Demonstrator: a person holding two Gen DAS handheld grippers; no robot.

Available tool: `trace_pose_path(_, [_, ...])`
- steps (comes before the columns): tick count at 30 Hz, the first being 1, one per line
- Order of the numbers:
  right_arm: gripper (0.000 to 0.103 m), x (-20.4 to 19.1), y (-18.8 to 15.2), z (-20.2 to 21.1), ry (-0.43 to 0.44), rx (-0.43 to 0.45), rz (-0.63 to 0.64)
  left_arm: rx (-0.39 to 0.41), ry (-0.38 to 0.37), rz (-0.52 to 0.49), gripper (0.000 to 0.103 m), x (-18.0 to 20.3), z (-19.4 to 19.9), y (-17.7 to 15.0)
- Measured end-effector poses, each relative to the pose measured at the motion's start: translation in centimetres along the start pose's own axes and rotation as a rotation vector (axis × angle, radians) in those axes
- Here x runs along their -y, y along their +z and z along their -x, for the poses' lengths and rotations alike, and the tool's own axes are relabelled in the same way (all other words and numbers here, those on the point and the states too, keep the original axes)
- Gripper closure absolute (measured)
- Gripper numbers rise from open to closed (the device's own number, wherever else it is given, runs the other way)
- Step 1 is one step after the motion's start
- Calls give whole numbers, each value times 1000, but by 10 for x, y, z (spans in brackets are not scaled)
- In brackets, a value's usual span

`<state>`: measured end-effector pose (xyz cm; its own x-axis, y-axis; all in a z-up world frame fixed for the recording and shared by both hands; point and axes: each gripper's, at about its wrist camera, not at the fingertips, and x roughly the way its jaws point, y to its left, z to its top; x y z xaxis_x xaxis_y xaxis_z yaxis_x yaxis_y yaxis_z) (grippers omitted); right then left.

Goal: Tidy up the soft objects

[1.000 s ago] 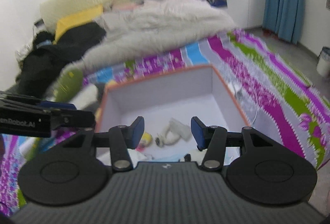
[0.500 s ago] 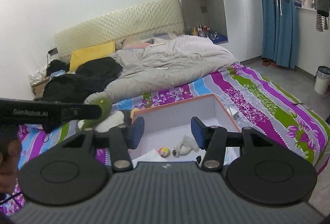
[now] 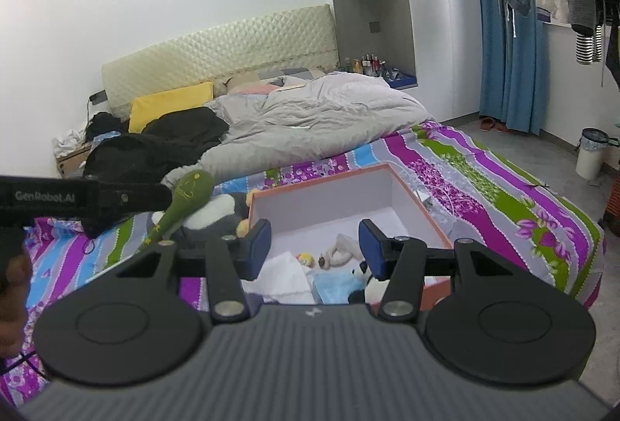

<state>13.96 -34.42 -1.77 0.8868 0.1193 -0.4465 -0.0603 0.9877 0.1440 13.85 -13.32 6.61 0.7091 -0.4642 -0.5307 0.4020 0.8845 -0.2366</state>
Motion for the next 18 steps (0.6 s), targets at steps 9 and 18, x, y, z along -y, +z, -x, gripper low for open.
trace_pose_path(9, [50, -5, -18, 10, -23, -10, -8, -29, 20, 10, 49, 4, 8, -36])
trace_pose_path(18, [50, -13, -37, 15, -48, -34, 0, -48, 18, 42, 49, 1, 5, -55])
